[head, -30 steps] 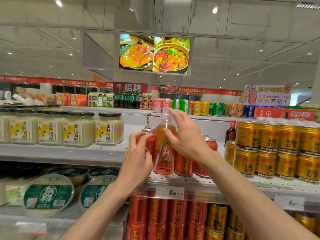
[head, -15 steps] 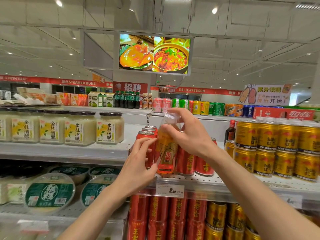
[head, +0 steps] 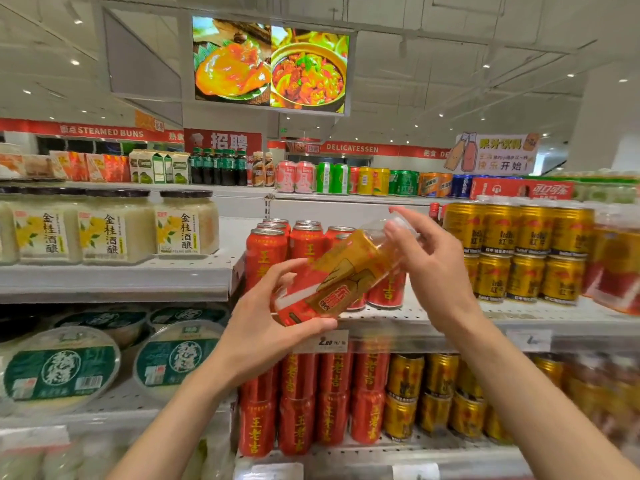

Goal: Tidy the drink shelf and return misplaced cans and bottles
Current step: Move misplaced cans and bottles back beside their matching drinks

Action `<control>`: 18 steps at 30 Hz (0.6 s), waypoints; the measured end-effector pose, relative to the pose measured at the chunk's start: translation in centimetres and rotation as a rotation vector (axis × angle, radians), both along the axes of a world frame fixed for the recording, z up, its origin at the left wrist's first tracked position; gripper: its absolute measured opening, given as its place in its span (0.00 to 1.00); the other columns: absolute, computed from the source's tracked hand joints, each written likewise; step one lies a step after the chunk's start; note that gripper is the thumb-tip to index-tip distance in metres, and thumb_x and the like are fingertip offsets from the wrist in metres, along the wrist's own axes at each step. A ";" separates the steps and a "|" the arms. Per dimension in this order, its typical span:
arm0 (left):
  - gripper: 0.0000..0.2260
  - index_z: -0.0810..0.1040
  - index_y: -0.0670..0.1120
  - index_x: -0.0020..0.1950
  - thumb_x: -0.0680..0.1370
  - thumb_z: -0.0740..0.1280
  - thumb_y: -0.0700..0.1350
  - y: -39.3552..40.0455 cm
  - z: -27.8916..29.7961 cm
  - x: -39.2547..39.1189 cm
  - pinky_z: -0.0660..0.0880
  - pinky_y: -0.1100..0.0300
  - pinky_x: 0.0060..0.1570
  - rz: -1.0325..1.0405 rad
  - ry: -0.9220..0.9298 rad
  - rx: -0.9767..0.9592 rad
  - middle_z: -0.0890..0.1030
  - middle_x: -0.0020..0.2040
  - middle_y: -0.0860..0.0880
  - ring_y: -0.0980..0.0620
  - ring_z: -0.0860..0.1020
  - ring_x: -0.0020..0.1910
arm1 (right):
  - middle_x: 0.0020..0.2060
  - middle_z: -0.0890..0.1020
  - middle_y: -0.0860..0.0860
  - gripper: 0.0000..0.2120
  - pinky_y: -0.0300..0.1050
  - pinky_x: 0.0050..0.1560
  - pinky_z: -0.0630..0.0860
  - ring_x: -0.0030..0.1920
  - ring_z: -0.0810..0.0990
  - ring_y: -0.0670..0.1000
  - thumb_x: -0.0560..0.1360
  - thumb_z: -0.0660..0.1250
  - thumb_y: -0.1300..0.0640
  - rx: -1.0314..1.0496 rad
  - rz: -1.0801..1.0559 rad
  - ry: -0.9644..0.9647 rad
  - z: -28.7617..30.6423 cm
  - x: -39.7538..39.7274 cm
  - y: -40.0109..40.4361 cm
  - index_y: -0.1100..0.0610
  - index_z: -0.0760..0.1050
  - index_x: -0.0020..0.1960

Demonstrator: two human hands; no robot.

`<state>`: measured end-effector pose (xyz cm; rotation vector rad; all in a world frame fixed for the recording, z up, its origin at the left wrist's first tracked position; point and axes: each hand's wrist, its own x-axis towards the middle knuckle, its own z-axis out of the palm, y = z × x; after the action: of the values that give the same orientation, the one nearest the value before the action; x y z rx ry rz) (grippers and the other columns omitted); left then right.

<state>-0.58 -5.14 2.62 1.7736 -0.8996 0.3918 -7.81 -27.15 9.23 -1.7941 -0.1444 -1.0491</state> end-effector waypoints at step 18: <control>0.31 0.79 0.61 0.65 0.64 0.83 0.53 -17.5 -3.0 -11.2 0.78 0.63 0.58 -0.173 0.128 0.106 0.84 0.60 0.61 0.62 0.82 0.58 | 0.52 0.86 0.52 0.10 0.46 0.41 0.81 0.50 0.85 0.53 0.81 0.65 0.52 0.465 -0.033 0.181 -10.3 -15.6 -18.1 0.48 0.81 0.60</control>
<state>-11.80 -22.67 -0.33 1.7790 -0.9884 0.1187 -23.45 -45.24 -1.11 -1.4583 0.2255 -0.8531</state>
